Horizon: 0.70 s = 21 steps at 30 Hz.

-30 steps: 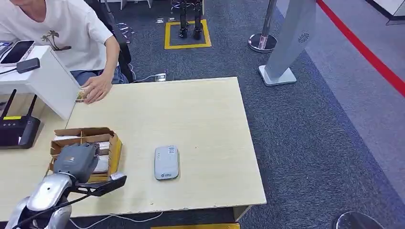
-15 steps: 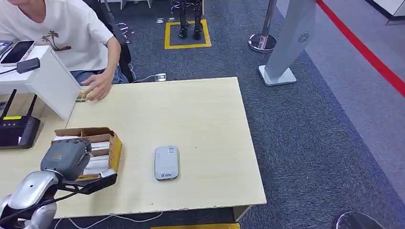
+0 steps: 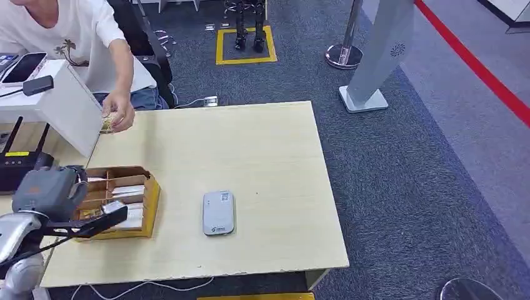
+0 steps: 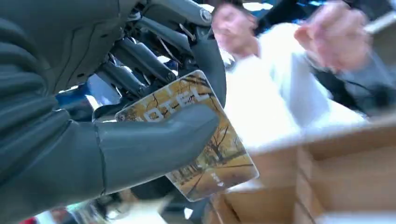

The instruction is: Pass the card to the sensor for recognition and then transmit it.

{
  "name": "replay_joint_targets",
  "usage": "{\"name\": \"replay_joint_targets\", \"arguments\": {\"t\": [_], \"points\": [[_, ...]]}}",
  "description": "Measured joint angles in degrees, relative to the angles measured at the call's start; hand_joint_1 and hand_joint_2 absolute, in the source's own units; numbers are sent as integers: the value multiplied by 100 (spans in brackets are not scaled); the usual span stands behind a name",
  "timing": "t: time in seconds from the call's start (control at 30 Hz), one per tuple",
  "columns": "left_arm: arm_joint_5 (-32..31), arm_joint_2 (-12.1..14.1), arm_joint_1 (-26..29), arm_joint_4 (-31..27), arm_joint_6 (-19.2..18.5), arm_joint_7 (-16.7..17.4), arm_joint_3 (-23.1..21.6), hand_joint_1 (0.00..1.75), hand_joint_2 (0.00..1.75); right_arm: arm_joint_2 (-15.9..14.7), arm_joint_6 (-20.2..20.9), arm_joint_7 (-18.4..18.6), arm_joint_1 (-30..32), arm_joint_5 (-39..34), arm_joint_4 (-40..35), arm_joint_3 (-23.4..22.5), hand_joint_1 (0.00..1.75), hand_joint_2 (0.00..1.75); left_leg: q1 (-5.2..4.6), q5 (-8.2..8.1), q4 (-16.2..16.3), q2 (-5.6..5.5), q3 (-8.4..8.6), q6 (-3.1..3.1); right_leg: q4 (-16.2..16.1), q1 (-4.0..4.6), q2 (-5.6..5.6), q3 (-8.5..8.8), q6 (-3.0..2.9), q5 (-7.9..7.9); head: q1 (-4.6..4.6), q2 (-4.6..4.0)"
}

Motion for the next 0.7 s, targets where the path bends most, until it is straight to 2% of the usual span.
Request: {"name": "replay_joint_targets", "arguments": {"t": [0.2, 0.4, 0.7], "points": [[-462, -164, -801, 389, 55, 4, 107, 175, 175, 0, -2, -28, -5, 2, 17, 70, 0, 0, 0, 4, 2, 2, 1, -2, 0, 0, 2, -2, -2, 6, 0, 0], [-984, -426, -1650, 1078, 101, 0, 183, 175, 175, 0, 24, -52, -13, 2, 20, 214, 0, 0, 0, 4, 3, 2, 0, -2, 0, 0, 3, -3, -2, 6, 2, 0], [-1576, -972, -2588, 2502, 286, -52, 194, 175, 175, 0, 70, -85, -19, 2, 22, 444, 0, 0, -1, 5, 5, 1, -1, -2, 0, -1, 2, -2, -2, 7, 0, 0]]}}
